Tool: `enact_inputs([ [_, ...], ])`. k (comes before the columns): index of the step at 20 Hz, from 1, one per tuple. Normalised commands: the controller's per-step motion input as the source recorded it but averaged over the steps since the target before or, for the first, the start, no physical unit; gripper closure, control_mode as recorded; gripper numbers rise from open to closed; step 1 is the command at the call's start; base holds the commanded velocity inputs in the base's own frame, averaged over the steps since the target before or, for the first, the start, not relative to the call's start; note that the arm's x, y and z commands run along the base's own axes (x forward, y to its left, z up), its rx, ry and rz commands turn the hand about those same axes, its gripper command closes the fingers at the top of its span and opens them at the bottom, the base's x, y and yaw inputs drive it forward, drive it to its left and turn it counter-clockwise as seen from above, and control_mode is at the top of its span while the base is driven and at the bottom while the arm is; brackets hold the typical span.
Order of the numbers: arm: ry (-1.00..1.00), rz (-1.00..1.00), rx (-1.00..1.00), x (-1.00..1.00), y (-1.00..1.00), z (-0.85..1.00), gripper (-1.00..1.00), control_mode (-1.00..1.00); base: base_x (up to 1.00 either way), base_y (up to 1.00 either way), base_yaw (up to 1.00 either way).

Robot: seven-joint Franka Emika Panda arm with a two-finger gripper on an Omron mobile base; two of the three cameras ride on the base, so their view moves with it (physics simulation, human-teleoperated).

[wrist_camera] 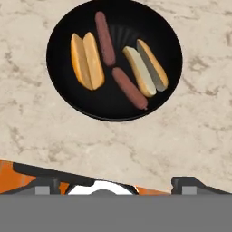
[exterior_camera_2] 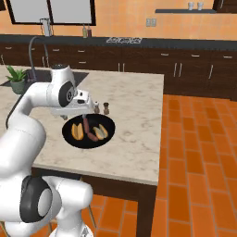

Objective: Place one bun and one sausage from the bowl on each plate.

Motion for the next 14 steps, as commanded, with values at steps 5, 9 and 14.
enact_inputs([
  [5, 0.04, 0.08, -0.06, 0.34, -0.38, -0.73, -1.0, -1.0, 0.0, 0.0, 0.0],
  [9, 0.15, 0.0, -0.12, 0.44, 0.0, -0.83, -1.0, -1.0, 0.0, 0.0, 0.0],
  [14, 0.12, -0.04, -0.04, 0.53, 0.0, -0.54, -1.0, -1.0, 0.0, 0.0, 0.0],
])
